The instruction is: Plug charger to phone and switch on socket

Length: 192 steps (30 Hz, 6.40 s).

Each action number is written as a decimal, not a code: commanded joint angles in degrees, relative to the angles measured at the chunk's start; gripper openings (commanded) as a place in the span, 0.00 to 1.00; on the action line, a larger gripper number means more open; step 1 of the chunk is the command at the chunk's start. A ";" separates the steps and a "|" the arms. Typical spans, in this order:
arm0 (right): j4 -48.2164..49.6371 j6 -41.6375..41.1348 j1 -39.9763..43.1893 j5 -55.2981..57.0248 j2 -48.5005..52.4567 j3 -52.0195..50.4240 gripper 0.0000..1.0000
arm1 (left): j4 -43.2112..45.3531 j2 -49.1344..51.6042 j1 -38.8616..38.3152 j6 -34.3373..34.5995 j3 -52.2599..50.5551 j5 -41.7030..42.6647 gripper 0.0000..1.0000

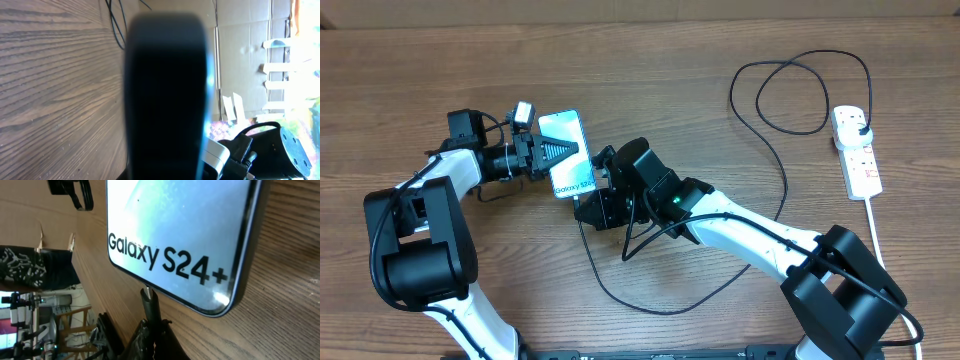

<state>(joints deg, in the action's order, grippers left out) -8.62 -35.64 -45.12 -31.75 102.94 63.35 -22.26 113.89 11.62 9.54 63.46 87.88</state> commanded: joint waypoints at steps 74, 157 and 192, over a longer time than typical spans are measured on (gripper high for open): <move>0.85 -1.86 2.71 -4.26 0.50 -0.42 0.04 | 0.72 -2.03 -0.79 5.44 0.39 1.07 0.04; -0.63 -1.44 2.47 -4.90 0.50 -0.39 0.04 | 3.04 -2.03 -1.16 1.57 0.39 1.68 0.04; -0.02 -1.92 3.65 -2.84 0.50 -0.39 0.04 | 2.14 -2.05 -1.16 1.16 0.37 2.78 0.04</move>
<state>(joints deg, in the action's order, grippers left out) -9.52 -37.50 -42.39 -36.53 103.15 63.20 -19.73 113.89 10.37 11.84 63.46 87.46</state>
